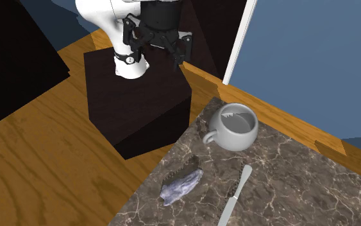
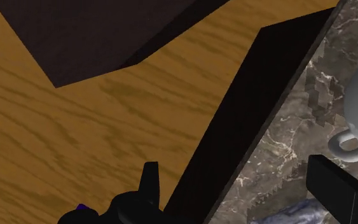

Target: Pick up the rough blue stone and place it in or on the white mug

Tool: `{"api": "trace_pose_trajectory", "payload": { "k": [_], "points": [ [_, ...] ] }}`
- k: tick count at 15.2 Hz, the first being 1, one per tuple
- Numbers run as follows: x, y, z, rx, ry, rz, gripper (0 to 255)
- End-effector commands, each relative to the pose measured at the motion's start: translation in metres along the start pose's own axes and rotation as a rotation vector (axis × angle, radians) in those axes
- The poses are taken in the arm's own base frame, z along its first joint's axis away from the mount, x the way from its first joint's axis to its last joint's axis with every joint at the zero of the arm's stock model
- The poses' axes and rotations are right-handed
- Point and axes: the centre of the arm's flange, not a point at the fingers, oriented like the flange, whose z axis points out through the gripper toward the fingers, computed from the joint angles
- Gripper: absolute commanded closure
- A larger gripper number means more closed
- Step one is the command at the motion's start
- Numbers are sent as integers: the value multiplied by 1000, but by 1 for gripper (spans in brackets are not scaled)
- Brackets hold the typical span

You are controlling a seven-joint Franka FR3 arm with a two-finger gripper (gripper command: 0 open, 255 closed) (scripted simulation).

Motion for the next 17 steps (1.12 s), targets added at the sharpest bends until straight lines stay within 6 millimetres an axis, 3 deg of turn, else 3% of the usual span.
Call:
{"api": "trace_pose_trajectory", "payload": {
  "k": [1,9,17],
  "points": [
    [15,-21,12,-7,-14,66,0],
    [85,-90,67,-36,-68,309,0],
    [165,-139,129,-65,-123,553,0]
  ]
}}
